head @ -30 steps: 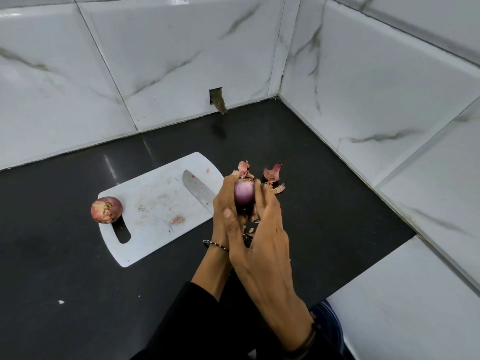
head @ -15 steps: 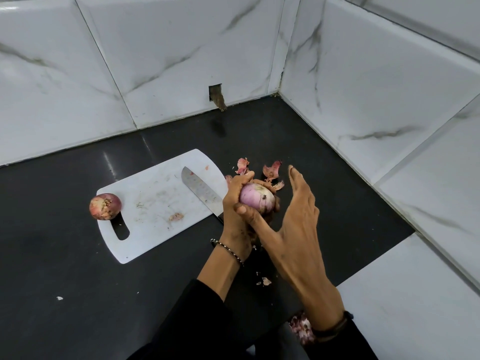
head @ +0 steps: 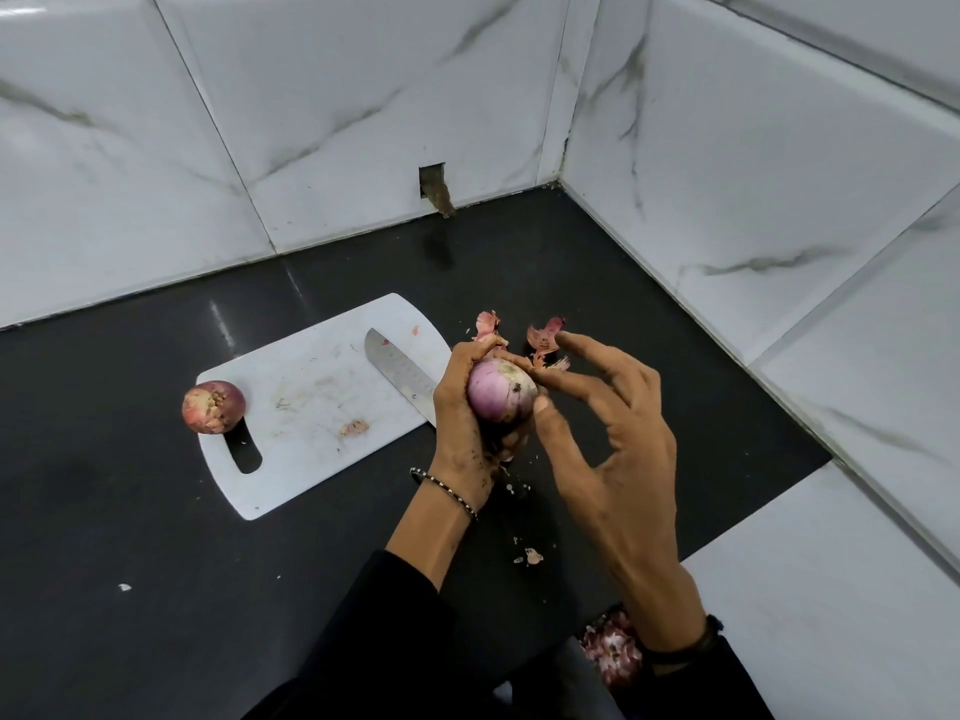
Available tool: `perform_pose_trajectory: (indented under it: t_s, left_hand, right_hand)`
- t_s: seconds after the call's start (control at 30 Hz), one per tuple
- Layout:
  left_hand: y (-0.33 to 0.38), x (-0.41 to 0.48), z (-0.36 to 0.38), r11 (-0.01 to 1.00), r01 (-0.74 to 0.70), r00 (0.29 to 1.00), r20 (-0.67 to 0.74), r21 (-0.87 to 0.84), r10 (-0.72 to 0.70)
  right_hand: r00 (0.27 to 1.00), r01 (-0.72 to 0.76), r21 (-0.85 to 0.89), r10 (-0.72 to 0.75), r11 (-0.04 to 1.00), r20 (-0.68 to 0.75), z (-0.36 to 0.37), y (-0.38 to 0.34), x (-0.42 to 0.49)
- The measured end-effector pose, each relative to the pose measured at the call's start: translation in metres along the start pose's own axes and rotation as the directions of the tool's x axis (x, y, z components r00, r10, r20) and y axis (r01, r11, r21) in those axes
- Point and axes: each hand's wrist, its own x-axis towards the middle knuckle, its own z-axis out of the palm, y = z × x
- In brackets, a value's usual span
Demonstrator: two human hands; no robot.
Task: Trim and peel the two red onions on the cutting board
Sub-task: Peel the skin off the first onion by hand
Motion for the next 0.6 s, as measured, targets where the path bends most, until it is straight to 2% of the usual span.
perform_pose_trajectory:
  t_s: [0.13, 0.23, 0.33, 0.6]
  left_hand:
    - [-0.001, -0.003, -0.002, 1.000, 0.012, 1.000, -0.001, 0.007, -0.012]
    - [0.001, -0.007, -0.002, 0.999, 0.031, 1.000, 0.003, 0.026, -0.031]
    - [0.004, -0.013, 0.000, 0.999, -0.035, 0.998, 0.062, 0.040, 0.033]
    - [0.009, -0.025, 0.007, 0.998, -0.043, 0.991, 0.126, 0.037, 0.038]
  right_hand:
    - [0.989, 0.142, -0.110, -0.137, 0.984, 0.053, -0.006, 0.003, 0.005]
    - [0.975, 0.204, -0.165, -0.185, 0.965, 0.121, -0.014, 0.007, 0.008]
    - [0.955, 0.265, -0.198, -0.229, 0.944, 0.188, -0.021, 0.008, 0.012]
    - [0.924, 0.314, -0.238, -0.238, 0.919, 0.299, -0.029, 0.007, 0.013]
